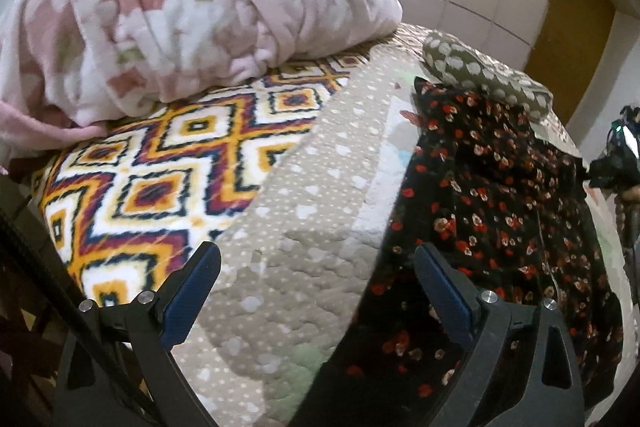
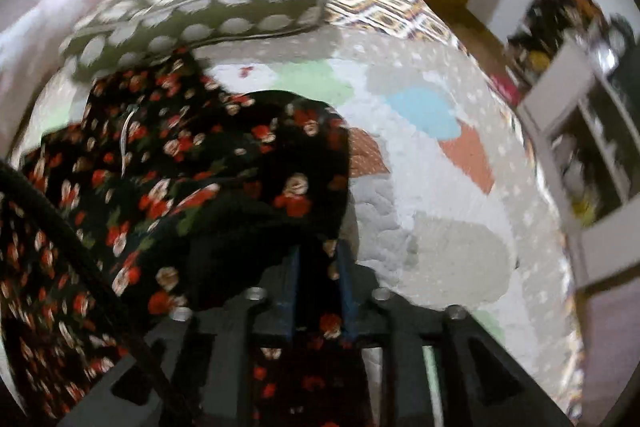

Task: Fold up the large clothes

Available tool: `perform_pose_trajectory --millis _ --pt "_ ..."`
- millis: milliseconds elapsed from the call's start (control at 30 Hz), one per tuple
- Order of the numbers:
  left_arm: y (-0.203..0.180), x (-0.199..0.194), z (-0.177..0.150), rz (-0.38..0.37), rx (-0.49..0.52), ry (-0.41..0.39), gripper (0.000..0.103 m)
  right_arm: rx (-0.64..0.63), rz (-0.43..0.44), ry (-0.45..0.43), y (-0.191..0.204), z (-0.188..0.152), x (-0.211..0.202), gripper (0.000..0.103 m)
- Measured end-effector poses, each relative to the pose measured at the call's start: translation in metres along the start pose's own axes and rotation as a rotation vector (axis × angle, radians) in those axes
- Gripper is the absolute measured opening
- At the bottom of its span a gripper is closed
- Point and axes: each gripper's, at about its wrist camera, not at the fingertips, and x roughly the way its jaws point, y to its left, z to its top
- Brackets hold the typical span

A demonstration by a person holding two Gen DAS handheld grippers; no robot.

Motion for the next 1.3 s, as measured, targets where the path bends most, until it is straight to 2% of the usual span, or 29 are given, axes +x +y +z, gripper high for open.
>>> perform_pose_trajectory --millis 167,233,267,300,333,400,467,500,533,567,600,667,733,767,833,867,933,1000,1133,1300 --pt "-0.009 0.009 0.001 -0.013 0.016 0.014 0.097 0.092 0.022 -0.156 -0.023 -0.001 -0.042 0.037" --pt "-0.011 0.014 0.0 -0.023 0.016 0.024 0.097 0.077 0.08 -0.193 -0.019 -0.001 -0.061 0.037" --pt "-0.012 0.015 -0.001 -0.026 0.016 0.029 0.097 0.054 0.136 -0.192 -0.013 -0.003 -0.067 0.037" --pt "-0.012 0.016 -0.003 -0.027 0.017 0.036 0.097 0.028 0.181 -0.179 -0.006 -0.005 -0.069 0.043" --pt "-0.011 0.017 -0.004 -0.027 0.019 0.039 0.097 0.003 0.204 -0.166 -0.001 -0.008 -0.069 0.054" --pt "-0.009 0.017 -0.007 -0.022 0.02 0.045 0.097 -0.021 0.193 -0.168 0.007 -0.021 -0.063 0.061" --pt "-0.007 0.017 -0.007 -0.017 0.013 0.05 0.097 -0.024 0.165 -0.143 0.012 -0.036 -0.045 0.061" --pt "-0.005 0.017 -0.008 -0.015 0.007 0.053 0.097 -0.018 0.17 -0.122 0.013 -0.042 -0.033 0.05" --pt "-0.004 0.015 -0.007 -0.013 0.002 0.052 0.097 -0.013 0.192 -0.095 0.017 -0.046 -0.021 0.014" --pt "-0.004 0.014 -0.007 -0.01 0.001 0.049 0.097 -0.019 0.213 -0.079 0.021 -0.049 -0.013 0.0" --pt "-0.004 0.012 -0.007 -0.006 0.001 0.045 0.097 -0.028 0.223 -0.077 0.025 -0.049 -0.009 0.001" --pt "-0.004 0.01 -0.007 0.002 0.005 0.04 0.097 -0.03 0.191 -0.095 0.029 -0.05 0.001 0.002" --pt "-0.005 0.009 -0.007 0.003 0.012 0.042 0.097 -0.022 0.151 0.005 0.028 -0.047 0.024 0.001" --pt "-0.005 0.008 -0.007 0.001 0.016 0.041 0.097 -0.026 0.128 0.024 0.029 -0.047 0.024 0.001" --pt "-0.005 0.006 -0.005 -0.004 0.021 0.033 0.097 -0.022 0.079 -0.035 0.03 -0.046 -0.001 0.001" --pt "-0.005 0.005 -0.004 -0.01 0.021 0.028 0.097 -0.029 0.089 -0.094 0.036 -0.047 -0.024 0.001" --pt "-0.006 0.002 -0.001 -0.033 0.013 0.014 0.097 -0.06 0.154 -0.148 0.052 -0.045 -0.051 0.001" --pt "-0.007 0.001 0.001 -0.056 0.009 0.004 0.097 -0.128 0.257 -0.173 0.087 -0.038 -0.074 0.001" --pt "-0.004 0.005 0.0 -0.064 0.007 0.005 0.097 -0.206 0.483 -0.126 0.17 -0.023 -0.08 0.001" --pt "0.01 0.015 -0.003 -0.055 -0.009 0.026 0.097 -0.232 0.474 -0.014 0.262 -0.006 -0.021 0.001"
